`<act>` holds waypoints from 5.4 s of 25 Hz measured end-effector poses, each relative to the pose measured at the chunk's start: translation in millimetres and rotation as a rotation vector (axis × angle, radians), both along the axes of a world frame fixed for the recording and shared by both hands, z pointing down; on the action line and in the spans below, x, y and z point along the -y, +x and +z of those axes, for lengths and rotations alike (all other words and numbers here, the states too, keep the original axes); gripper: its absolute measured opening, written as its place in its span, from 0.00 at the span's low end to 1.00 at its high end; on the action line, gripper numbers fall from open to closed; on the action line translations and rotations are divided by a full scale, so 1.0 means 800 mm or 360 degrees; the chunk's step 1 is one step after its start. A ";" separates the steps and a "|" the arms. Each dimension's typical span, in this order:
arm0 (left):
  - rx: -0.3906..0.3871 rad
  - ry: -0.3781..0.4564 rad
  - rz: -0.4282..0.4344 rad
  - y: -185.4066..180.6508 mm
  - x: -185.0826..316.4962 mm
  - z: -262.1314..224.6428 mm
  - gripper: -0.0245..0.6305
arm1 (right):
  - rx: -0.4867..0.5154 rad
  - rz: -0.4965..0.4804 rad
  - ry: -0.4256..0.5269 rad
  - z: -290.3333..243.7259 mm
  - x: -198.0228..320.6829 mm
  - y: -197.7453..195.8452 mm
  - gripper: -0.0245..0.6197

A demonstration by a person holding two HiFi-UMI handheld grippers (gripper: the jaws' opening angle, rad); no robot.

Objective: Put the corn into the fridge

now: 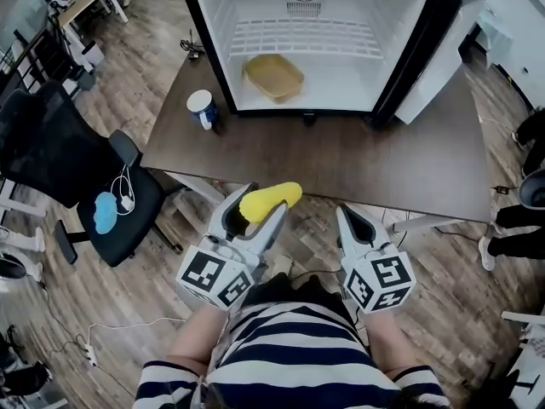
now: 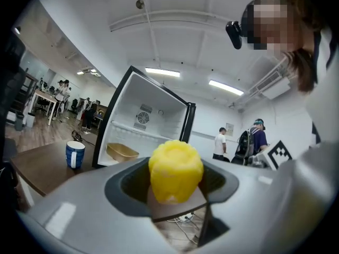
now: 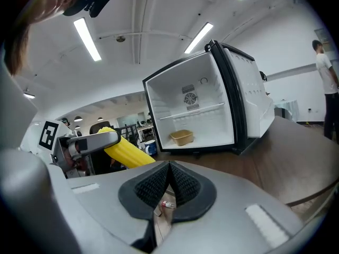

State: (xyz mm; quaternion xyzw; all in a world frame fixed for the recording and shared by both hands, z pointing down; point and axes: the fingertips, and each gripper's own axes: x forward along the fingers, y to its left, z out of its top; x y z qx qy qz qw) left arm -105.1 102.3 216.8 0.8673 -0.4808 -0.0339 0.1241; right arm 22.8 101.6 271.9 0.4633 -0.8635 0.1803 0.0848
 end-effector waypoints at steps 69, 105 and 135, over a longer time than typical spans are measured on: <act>0.0202 0.0207 -0.0114 0.125 0.385 0.064 0.04 | 0.0039 0.0004 -0.0137 0.117 0.293 0.056 0.02; 0.0298 0.0002 -0.0092 0.104 0.356 0.132 0.04 | 0.0037 -0.0034 -0.0197 0.148 0.291 0.037 0.02; 0.0724 -0.0135 -0.0045 0.157 0.428 0.152 0.04 | 0.0014 -0.0046 -0.0220 0.161 0.296 0.040 0.02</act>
